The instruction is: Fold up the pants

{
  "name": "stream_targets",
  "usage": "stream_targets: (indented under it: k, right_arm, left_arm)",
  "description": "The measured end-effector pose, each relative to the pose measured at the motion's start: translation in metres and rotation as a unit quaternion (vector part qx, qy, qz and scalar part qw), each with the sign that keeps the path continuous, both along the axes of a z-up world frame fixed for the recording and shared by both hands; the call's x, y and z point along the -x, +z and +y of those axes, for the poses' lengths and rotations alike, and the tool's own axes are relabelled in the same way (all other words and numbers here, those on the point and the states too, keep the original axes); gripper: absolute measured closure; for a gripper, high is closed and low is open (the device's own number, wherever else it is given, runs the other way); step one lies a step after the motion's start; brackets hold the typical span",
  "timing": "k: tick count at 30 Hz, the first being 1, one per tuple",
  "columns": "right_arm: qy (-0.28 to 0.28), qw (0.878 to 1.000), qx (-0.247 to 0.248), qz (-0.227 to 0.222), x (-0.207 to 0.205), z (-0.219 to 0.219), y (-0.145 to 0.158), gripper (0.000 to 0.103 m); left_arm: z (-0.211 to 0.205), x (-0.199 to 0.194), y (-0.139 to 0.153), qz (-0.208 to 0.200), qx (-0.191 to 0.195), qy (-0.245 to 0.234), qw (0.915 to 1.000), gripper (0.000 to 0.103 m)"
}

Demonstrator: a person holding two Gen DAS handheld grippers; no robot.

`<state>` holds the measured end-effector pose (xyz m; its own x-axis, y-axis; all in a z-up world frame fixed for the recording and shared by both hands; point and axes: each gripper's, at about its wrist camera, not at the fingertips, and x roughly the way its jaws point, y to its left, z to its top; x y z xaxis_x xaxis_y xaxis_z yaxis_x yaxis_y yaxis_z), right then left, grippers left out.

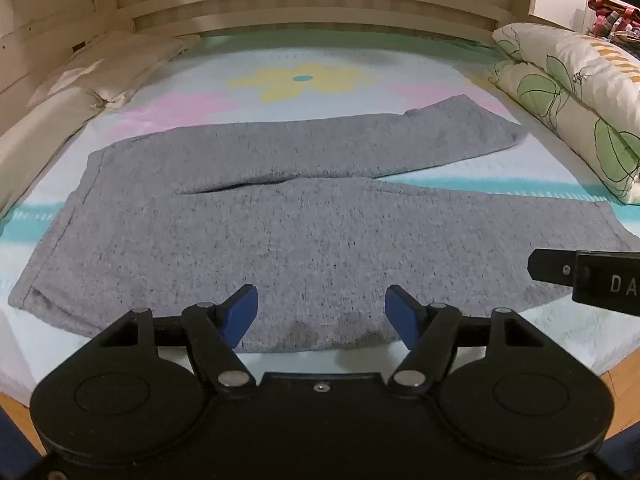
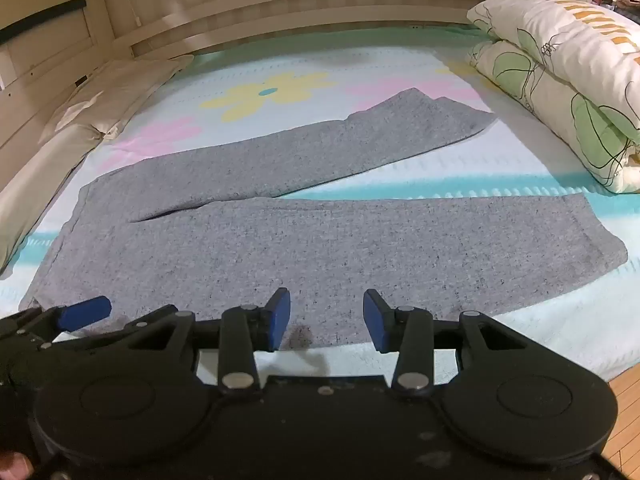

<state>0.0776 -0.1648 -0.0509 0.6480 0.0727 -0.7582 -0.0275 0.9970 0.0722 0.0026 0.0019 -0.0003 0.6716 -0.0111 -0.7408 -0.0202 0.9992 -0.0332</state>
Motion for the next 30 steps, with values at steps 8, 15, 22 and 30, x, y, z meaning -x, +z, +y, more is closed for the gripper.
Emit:
stream_targets:
  k: [8,15,22,30]
  right_arm:
    - [0.002,1.000,-0.002,-0.001,0.003,0.001,0.002,0.059]
    - [0.004,1.000,-0.005,0.010,-0.002,-0.002,-0.003,0.059]
    - [0.006,1.000,-0.007,0.012,0.000,-0.001,-0.005,0.059]
    - [0.006,1.000,-0.007,0.013,0.002,0.000,-0.007,0.059]
  left_arm:
    - [-0.005,0.000,0.005,0.007,-0.003,0.002,1.0000,0.032]
    - [0.000,0.001,-0.006,0.005,0.003,0.000,1.0000,0.032]
    - [0.000,0.000,-0.006,0.007,0.005,0.001,1.0000,0.032]
    - [0.000,0.000,-0.008,0.010,0.006,0.001,0.9999,0.032]
